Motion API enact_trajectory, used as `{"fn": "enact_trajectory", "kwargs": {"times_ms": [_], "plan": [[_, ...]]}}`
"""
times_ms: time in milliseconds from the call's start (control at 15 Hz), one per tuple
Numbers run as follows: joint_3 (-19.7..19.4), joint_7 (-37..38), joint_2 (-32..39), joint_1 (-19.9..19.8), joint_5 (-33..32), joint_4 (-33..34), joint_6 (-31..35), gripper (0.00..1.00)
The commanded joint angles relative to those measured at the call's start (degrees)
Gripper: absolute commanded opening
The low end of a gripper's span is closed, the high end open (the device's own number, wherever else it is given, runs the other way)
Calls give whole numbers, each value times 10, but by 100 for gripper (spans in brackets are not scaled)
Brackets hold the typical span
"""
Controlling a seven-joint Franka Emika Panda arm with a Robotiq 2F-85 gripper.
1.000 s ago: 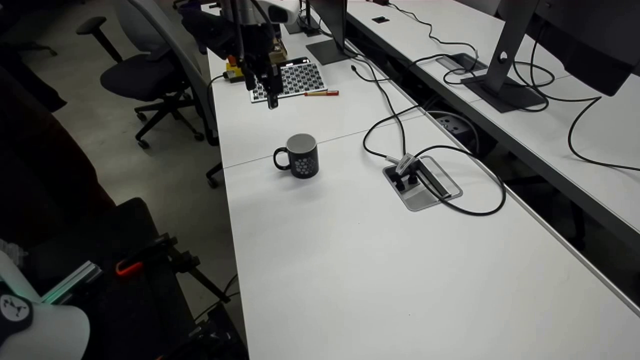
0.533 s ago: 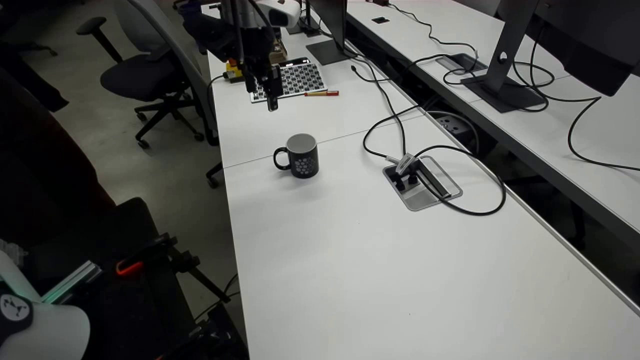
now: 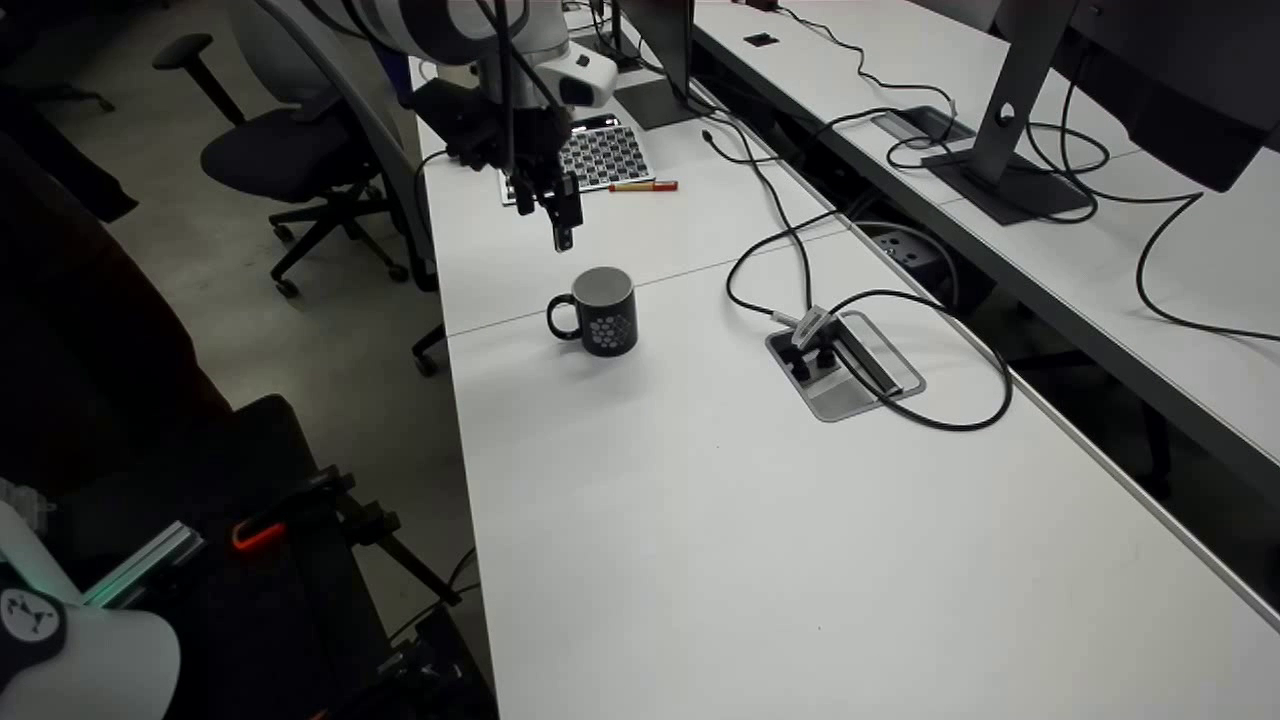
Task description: Place the black mug on its side
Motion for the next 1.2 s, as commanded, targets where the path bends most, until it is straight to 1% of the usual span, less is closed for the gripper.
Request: {"fn": "enact_trajectory", "kwargs": {"times_ms": [0,267,533,1133], "plan": [[-29,41,54,22,-24,55,12,100],[-47,53,92,31,-28,96,3,100],[-52,50,129,28,-17,130,-8,100],[-53,62,173,25,-1,159,-11,100]]}}
